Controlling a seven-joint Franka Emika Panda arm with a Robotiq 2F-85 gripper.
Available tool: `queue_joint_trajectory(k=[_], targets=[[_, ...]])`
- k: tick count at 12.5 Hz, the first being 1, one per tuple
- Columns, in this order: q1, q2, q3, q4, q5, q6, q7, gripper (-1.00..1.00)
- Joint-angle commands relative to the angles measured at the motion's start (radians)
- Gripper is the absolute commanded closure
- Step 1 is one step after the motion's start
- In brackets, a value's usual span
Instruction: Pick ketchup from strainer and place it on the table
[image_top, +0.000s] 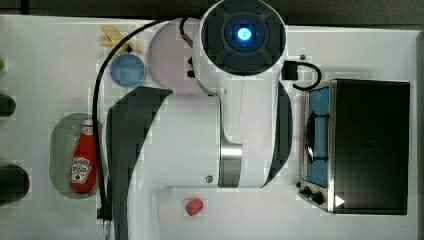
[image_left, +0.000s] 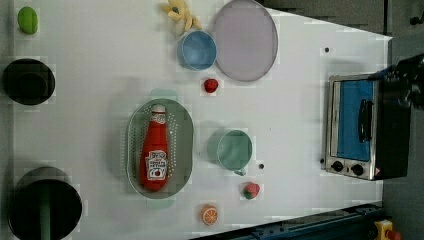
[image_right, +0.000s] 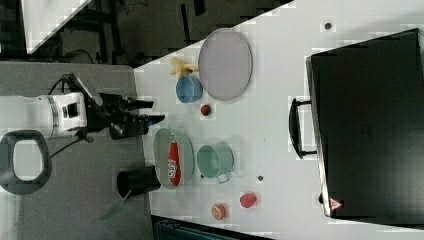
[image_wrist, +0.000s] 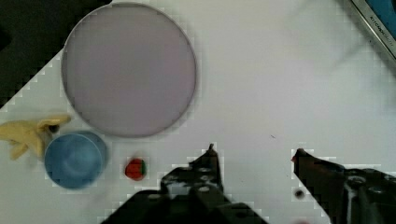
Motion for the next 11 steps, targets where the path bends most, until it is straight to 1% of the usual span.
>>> queue_joint_trajectory(k=[1, 2, 3, 6, 11], targets=[[-0.104, -0.259, 0.041, -0.068, 0.021, -0.231, 0.070, -0.60], [-0.102, -0.258, 0.045, -0.068, 0.021, -0.222, 0.070, -0.82], [-0.099, -0.254, 0.057, -0.068, 0.022, -0.208, 0.070, -0.99], [-0.077, -0.229, 0.131, -0.068, 0.022, -0.143, 0.070, -1.00], [-0.048, -0.158, 0.330, -0.069, 0.021, -0.096, 0.072, -1.00]])
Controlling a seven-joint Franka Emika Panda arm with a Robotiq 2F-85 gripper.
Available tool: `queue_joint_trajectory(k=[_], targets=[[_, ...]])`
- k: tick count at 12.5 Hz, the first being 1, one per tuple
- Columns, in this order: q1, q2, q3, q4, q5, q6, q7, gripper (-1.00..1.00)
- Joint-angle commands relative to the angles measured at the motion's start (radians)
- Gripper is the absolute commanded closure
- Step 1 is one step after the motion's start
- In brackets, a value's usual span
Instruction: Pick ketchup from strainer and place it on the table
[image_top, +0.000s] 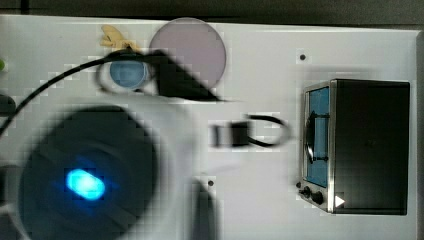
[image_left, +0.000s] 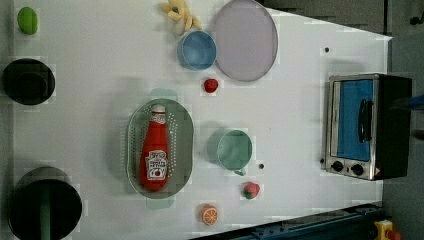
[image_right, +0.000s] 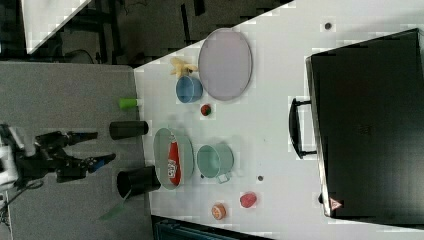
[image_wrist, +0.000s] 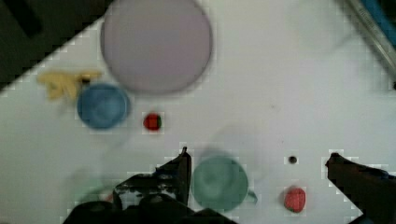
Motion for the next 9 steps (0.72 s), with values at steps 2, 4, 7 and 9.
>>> queue_joint_trajectory(k=[2, 4, 7, 9], targets=[[0.054, 0.109, 0.167, -0.033, 0.006, -0.003, 0.041, -1.00], [0.060, 0.143, 0.255, -0.034, 0.006, 0.008, 0.043, -1.00], [0.070, 0.197, 0.377, -0.059, 0.006, 0.043, 0.043, -1.00], [0.075, 0.233, 0.443, -0.107, 0.006, 0.127, 0.044, -1.00]])
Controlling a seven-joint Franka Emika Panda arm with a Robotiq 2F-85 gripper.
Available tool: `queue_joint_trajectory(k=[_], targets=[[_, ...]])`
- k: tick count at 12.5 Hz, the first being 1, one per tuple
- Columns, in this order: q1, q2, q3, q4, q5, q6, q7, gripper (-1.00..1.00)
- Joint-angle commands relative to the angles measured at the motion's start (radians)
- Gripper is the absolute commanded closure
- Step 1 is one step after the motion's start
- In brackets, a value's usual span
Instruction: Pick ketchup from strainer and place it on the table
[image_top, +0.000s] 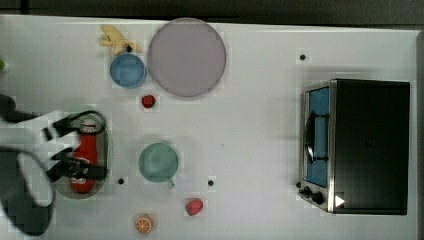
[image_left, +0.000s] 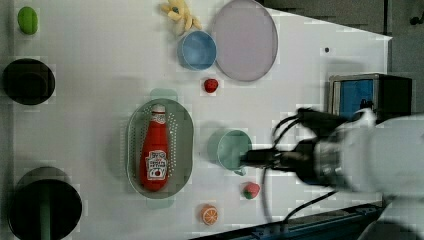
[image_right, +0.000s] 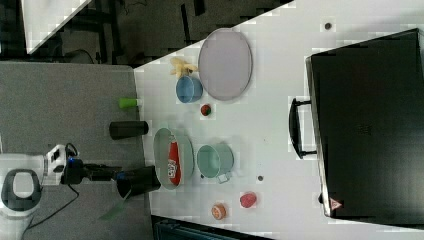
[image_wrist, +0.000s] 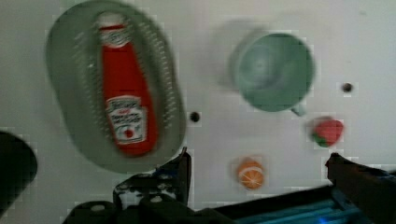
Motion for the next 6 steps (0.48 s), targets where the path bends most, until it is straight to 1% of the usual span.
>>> queue_joint_trajectory(k=[1, 4, 6], targets=[[0.012, 0.015, 0.071, -0.033, -0.002, 0.117, 0.044, -1.00], [0.019, 0.064, 0.117, -0.156, -0.017, 0.356, 0.045, -1.00], [0.029, 0.099, 0.121, -0.242, -0.073, 0.508, 0.046, -1.00]])
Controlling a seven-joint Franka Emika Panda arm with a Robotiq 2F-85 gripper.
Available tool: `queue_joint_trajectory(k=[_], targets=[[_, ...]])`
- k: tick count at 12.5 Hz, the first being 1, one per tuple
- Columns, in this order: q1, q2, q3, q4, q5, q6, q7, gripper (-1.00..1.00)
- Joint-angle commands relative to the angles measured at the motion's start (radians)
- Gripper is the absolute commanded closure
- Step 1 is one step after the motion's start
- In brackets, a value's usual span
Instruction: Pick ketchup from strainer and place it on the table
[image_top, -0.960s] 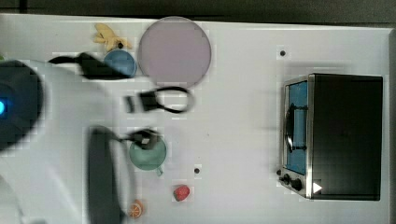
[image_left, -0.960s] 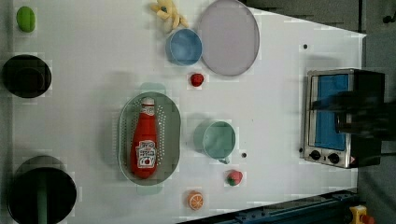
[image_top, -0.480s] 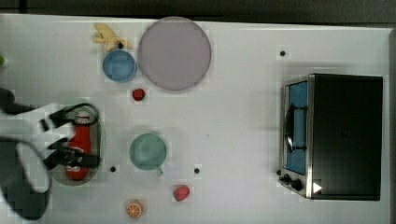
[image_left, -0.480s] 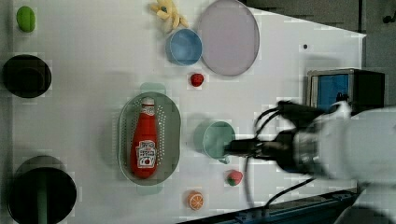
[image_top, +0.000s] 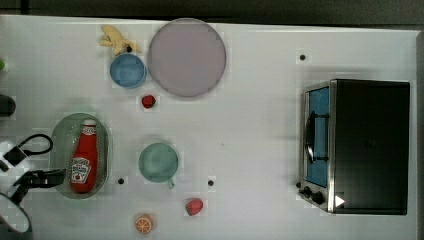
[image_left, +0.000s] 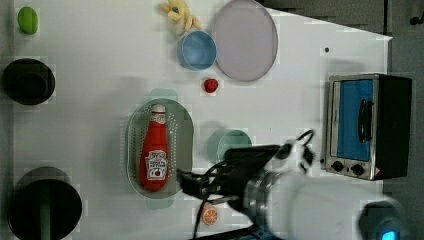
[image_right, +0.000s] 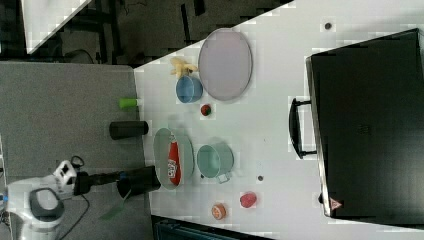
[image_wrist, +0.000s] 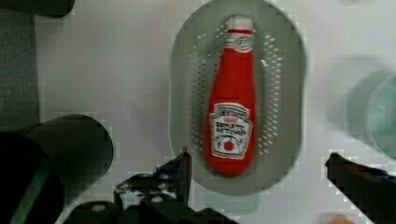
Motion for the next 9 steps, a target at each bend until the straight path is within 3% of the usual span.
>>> queue_joint_trajectory(k=[1, 4, 9], targets=[[-0.011, 0.083, -0.025, -0.114, -0.070, 0.155, 0.045, -1.00], [-0.009, 0.174, -0.026, -0.186, -0.106, 0.320, 0.085, -1.00], [0.000, 0.359, -0.038, -0.192, -0.196, 0.458, 0.156, -1.00]])
